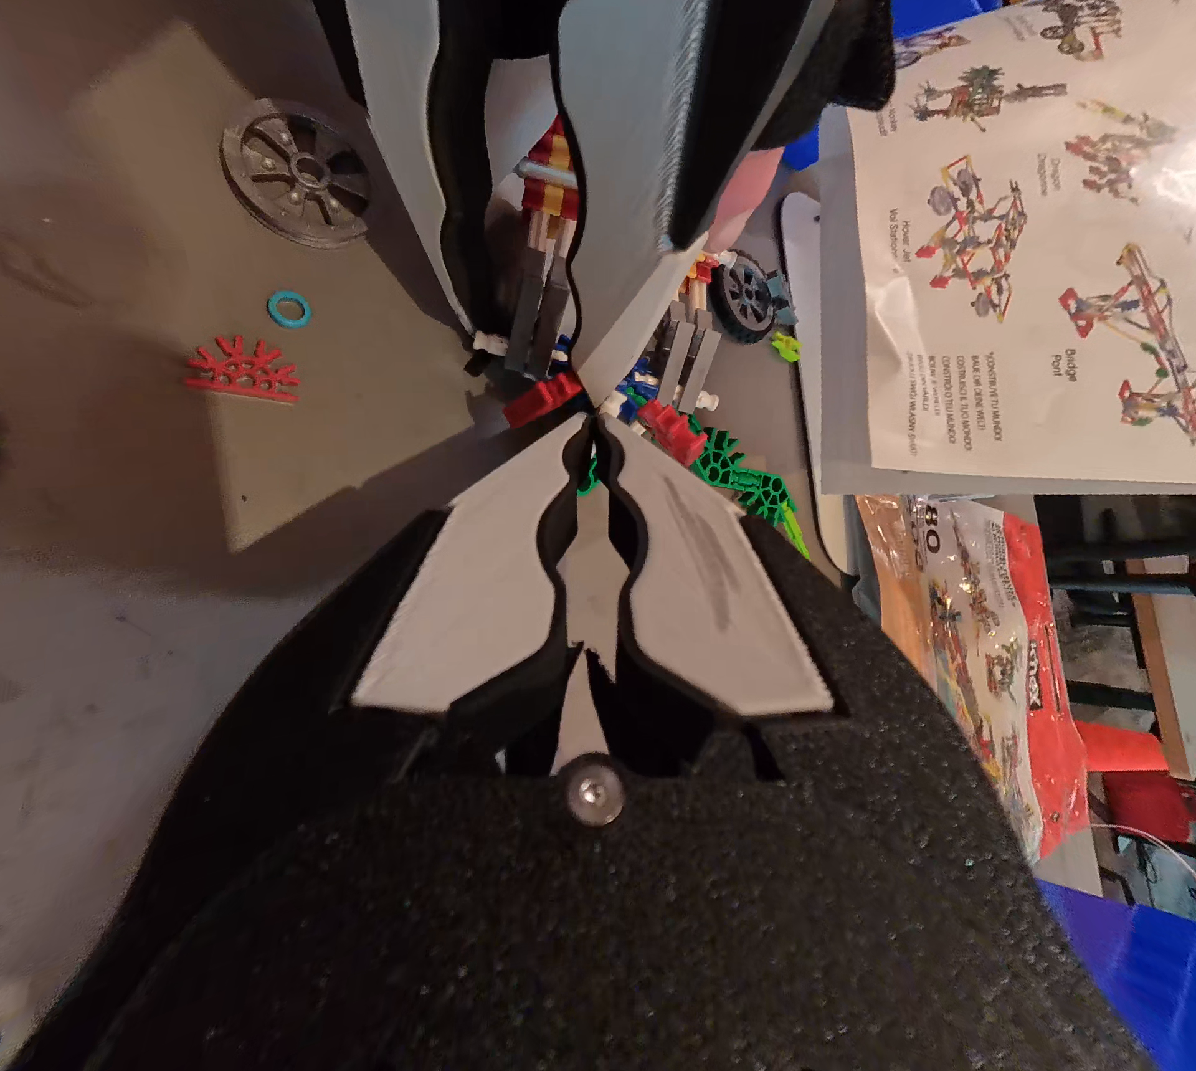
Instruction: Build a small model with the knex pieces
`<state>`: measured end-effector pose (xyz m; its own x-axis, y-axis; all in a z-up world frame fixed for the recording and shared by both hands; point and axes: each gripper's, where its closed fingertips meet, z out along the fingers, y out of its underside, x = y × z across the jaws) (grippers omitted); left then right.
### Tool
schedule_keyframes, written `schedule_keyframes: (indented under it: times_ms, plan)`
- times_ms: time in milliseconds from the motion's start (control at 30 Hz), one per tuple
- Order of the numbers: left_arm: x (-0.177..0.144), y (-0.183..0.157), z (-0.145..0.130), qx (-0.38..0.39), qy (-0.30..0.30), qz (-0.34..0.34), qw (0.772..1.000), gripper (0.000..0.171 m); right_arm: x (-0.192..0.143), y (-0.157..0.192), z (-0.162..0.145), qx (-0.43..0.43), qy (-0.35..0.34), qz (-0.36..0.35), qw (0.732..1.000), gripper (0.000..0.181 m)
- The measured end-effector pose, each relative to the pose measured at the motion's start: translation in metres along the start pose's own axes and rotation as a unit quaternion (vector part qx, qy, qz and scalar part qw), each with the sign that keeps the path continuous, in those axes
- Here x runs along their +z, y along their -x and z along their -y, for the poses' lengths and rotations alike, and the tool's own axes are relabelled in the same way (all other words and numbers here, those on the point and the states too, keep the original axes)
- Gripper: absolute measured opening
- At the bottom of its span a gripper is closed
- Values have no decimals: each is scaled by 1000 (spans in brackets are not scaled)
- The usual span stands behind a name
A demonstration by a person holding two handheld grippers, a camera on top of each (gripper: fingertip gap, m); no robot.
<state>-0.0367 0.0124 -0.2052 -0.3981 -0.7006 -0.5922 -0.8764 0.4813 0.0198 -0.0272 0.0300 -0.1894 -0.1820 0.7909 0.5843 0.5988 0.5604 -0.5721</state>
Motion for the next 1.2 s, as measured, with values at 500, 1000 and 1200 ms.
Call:
schedule_keyframes:
  times_ms: [500, 1000, 1200]
  plan:
    - [-12, -1, -6, -9, -25, 19, 999, 43, 8, 1, 6, -1, -19, -3, 1000, 0]
    - [-19, 4, -21, -74, -11, 22, 997, 51, 11, 2, 11, 4, -33, -5, 999, 0]
    - [-10, 0, -29, -103, 4, -8, 995, 49, 14, 1, 11, 6, -34, -7, 999, 0]
